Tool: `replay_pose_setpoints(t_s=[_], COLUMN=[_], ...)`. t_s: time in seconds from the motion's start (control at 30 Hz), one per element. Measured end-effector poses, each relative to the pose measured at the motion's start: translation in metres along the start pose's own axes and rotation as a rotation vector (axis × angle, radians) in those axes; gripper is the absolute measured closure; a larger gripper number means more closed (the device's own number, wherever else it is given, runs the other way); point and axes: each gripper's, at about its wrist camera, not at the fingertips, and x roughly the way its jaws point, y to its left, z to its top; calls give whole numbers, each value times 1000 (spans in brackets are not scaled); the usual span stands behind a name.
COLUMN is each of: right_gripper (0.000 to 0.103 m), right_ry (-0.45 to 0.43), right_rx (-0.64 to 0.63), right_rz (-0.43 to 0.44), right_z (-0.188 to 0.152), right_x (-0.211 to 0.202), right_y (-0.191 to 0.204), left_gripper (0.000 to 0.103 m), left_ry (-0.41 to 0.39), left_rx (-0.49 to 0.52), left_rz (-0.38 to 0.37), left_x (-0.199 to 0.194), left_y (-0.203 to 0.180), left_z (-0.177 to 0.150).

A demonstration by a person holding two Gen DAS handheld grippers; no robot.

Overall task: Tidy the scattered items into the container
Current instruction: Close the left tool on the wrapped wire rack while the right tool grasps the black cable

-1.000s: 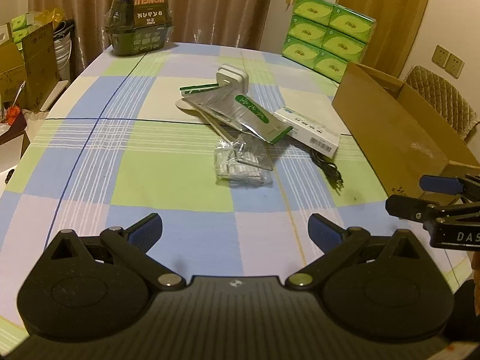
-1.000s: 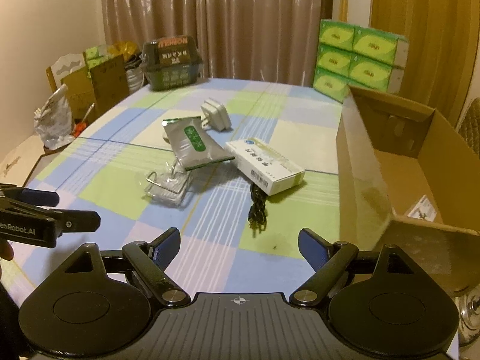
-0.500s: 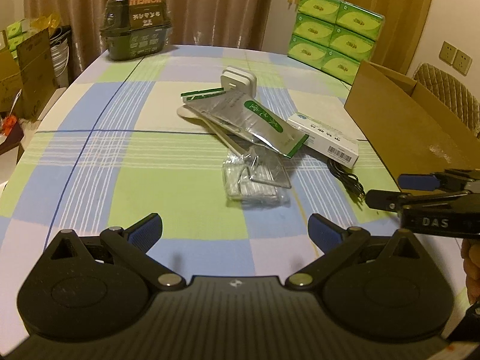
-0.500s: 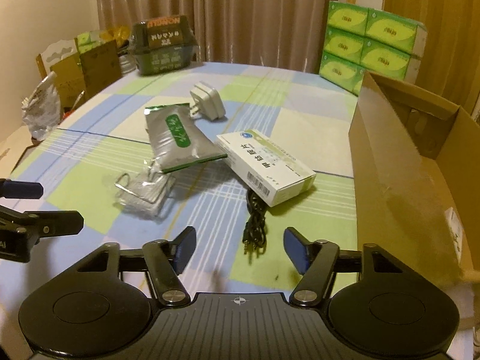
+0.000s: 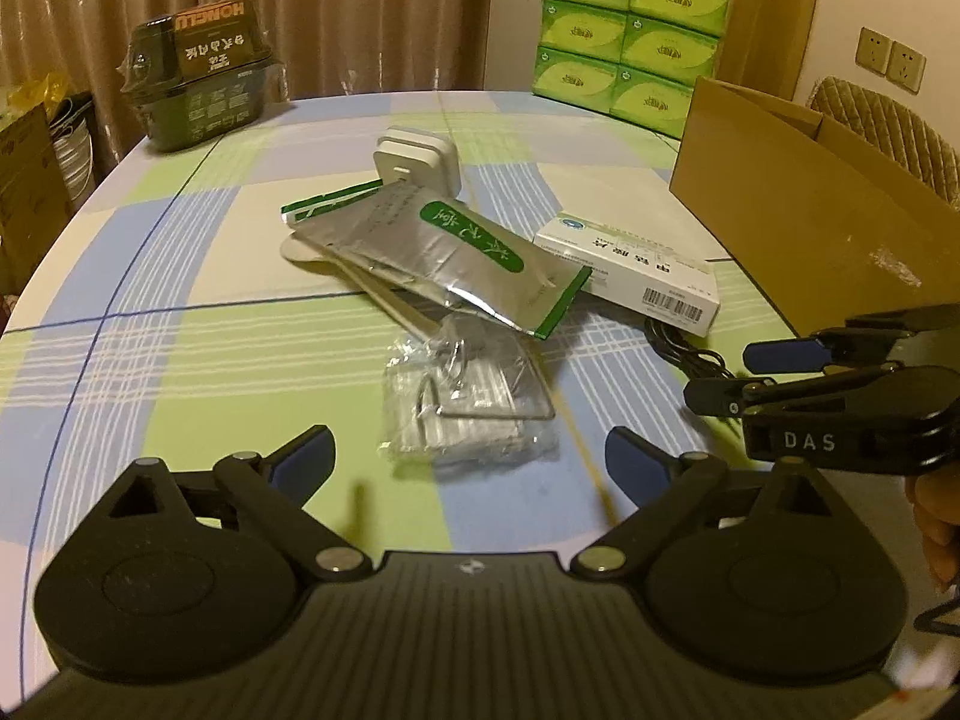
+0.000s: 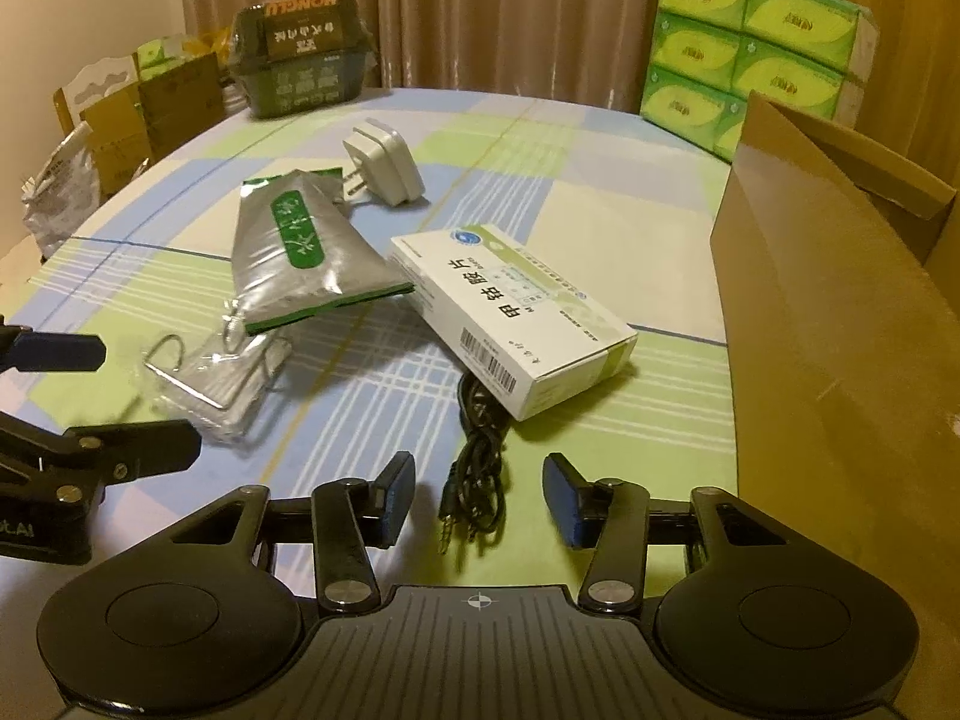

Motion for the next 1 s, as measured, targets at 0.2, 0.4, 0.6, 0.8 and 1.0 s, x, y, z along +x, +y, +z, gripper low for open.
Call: replay_pose_setpoints(t_s=[0.2, 0.4, 0.6, 0.8, 1.0], right_gripper=[77, 87, 88, 89, 89], right_ry=[-3, -5, 5, 19, 42], right_rx=[5, 10, 38, 50, 75], right_rz=[16, 20, 37, 63, 68], right_z=[-1, 0, -4, -22, -51], right_x=[7, 8, -1, -27, -57], right_y=[-4, -4, -5, 3, 11], left_gripper=[13, 23, 44, 48, 48], left_ry=[-15, -9, -6, 16, 36], left_rx=[14, 48, 59, 92, 123], left_rz=[21, 51, 61, 13, -103], left_x=[18, 33, 33, 10, -28], left_y=[-8, -17, -16, -18, -18], left_z=[3, 5, 2, -13, -45])
